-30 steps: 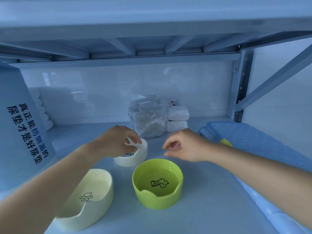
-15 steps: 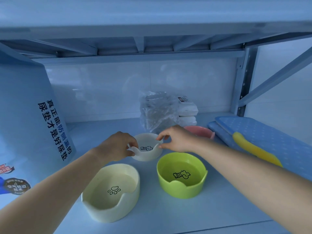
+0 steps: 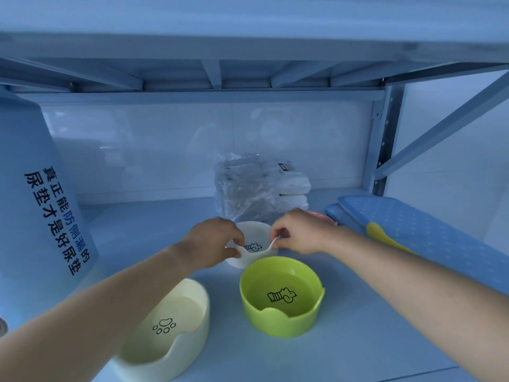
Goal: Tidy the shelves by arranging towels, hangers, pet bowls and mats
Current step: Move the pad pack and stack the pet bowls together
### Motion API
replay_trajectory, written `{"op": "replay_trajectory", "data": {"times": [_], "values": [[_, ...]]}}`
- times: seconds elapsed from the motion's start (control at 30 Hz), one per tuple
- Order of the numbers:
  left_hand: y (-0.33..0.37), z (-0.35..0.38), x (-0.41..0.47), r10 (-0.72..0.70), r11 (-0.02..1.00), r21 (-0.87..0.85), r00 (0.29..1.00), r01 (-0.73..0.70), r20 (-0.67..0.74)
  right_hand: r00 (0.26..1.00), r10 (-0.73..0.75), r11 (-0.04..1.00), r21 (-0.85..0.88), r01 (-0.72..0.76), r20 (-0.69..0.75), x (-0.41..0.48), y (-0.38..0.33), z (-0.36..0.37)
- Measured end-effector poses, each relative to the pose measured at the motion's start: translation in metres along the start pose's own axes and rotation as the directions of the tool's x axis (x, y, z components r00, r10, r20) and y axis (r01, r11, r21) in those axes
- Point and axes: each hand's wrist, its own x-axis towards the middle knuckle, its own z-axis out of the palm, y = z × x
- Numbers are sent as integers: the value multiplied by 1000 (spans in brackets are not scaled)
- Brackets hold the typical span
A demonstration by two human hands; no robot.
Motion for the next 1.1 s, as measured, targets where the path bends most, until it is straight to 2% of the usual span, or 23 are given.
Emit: {"op": "replay_trajectory", "data": {"times": [0.13, 0.3, 0.47, 0.6, 0.77, 0.9, 1.03, 1.1], "values": [[9, 2, 9, 9, 1000, 15, 999, -9, 35, 1000, 27, 999, -16, -28, -11, 7, 22, 5], [9, -1, 14, -22, 999, -32, 999, 23, 39, 1000, -31, 999, -11, 31, -2, 15, 31, 8], [6, 1, 18, -68, 995, -67, 997, 71, 34, 994, -64, 998, -21, 62, -86, 15, 33, 8], [5, 1, 19, -82, 993, -77, 996, 85, 41, 991, -89, 996, -2, 89, -96, 17, 33, 7], [7, -1, 13, -81, 995, -52, 997, 82, 13, 993, -15, 1000, 7, 16, -116, 13, 31, 8], [13, -19, -4, -78, 988, -133, 996, 73, -32, 989, -10, 996, 85, 23, -147, -3, 11, -1], [18, -36, -41, -54, 967, -253, 997, 39, -53, 974, -88, 988, 104, 111, -207, -36, -25, -7], [17, -38, -63, -58, 953, -300, 997, 38, -57, 978, -88, 986, 120, 112, -189, -48, -43, -7]]}}
